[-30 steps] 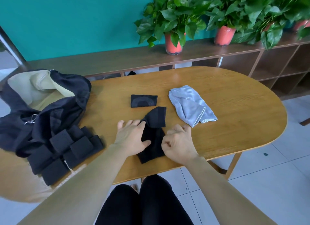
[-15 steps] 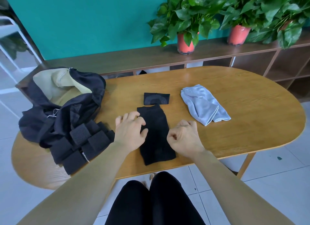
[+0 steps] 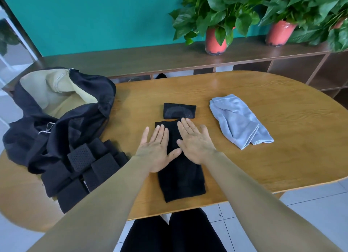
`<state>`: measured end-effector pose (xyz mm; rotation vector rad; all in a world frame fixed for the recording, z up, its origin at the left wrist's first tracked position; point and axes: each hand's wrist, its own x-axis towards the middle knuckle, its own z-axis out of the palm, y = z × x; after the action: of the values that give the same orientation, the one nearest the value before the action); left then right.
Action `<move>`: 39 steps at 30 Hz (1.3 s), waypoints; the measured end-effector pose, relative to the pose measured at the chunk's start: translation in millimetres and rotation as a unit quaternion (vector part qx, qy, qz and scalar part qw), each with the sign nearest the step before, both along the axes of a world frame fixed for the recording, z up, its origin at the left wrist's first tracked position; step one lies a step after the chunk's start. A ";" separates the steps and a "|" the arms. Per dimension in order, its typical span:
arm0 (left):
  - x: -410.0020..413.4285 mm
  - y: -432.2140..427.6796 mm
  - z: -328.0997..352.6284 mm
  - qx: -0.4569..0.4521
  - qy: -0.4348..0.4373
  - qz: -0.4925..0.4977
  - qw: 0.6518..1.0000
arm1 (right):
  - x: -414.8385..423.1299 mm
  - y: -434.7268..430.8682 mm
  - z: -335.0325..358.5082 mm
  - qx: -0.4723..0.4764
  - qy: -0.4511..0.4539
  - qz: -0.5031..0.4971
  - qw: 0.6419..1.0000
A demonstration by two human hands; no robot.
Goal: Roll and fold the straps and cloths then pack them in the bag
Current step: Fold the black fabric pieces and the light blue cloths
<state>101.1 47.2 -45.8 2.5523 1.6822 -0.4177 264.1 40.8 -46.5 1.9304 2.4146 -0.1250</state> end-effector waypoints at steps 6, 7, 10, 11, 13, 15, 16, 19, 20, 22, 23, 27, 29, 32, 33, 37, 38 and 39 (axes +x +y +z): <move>-5.2 3.0 -9.1 -0.007 0.012 0.001 1.000 | 7.8 8.4 -18.3 -0.050 0.016 -0.003 0.999; -5.9 3.5 -9.6 -0.007 0.018 0.000 1.000 | 8.5 7.6 -19.7 -0.047 0.015 -0.009 0.999; -9.1 3.5 -9.2 -0.015 0.035 -0.004 0.999 | 7.4 6.3 -19.7 -0.044 0.006 -0.015 0.999; -9.3 4.1 -8.3 -0.017 0.040 -0.005 0.999 | 6.6 6.6 -19.0 -0.046 0.005 -0.015 0.999; -8.5 4.3 -5.6 -0.019 0.056 -0.006 0.998 | 5.9 6.0 -17.0 -0.052 0.007 -0.013 0.999; -8.6 1.2 -2.4 -0.014 0.068 -0.006 0.998 | 7.6 1.9 -13.7 -0.060 0.021 -0.012 0.998; -9.5 -2.3 -1.3 -0.010 0.066 -0.006 0.998 | 9.6 -2.7 -11.8 -0.058 0.032 -0.013 0.998; -15.8 -20.7 0.3 0.004 0.018 -0.013 1.000 | 16.2 -24.7 -6.9 -0.034 0.058 -0.003 0.998; -18.0 -29.2 0.4 0.006 0.000 -0.018 1.000 | 17.8 -33.9 -6.0 -0.028 0.068 0.001 0.997; -21.3 -47.5 -0.5 0.010 -0.024 -0.024 0.999 | 19.8 -52.6 -5.9 -0.022 0.084 0.005 0.996; -22.4 -55.6 -1.5 0.014 -0.033 -0.025 0.999 | 20.1 -61.3 -6.0 -0.019 0.088 0.004 0.996; -22.6 -78.8 -3.3 0.027 -0.059 -0.030 0.997 | 9.7 -92.4 -3.4 -0.010 0.102 0.025 0.994; -20.4 -87.4 -4.1 0.027 -0.062 -0.039 0.997 | 0.2 -104.9 -3.1 -0.011 0.100 0.046 0.994; -21.9 -97.2 -9.5 0.024 -0.048 -0.038 0.998 | -2.9 -116.5 -9.4 -0.028 0.068 0.052 0.996; -23.4 -98.8 -11.3 0.024 -0.046 -0.035 0.998 | -0.8 -119.0 -11.7 -0.033 0.055 0.050 0.997; -27.9 -99.8 -13.2 0.029 -0.043 -0.040 0.998 | 5.9 -122.4 -13.5 -0.035 0.033 0.042 0.998; -28.4 -99.8 -13.4 0.027 -0.044 -0.041 0.998 | 5.6 -122.7 -13.6 -0.034 0.030 0.043 0.998; -28.5 -99.4 -14.1 0.025 -0.044 -0.042 0.998 | 4.9 -122.5 -13.6 -0.033 0.028 0.043 0.998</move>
<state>72.5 -52.2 -59.9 2.6425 1.5811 -0.2659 269.1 -81.7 -60.1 1.8160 2.4908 -0.2534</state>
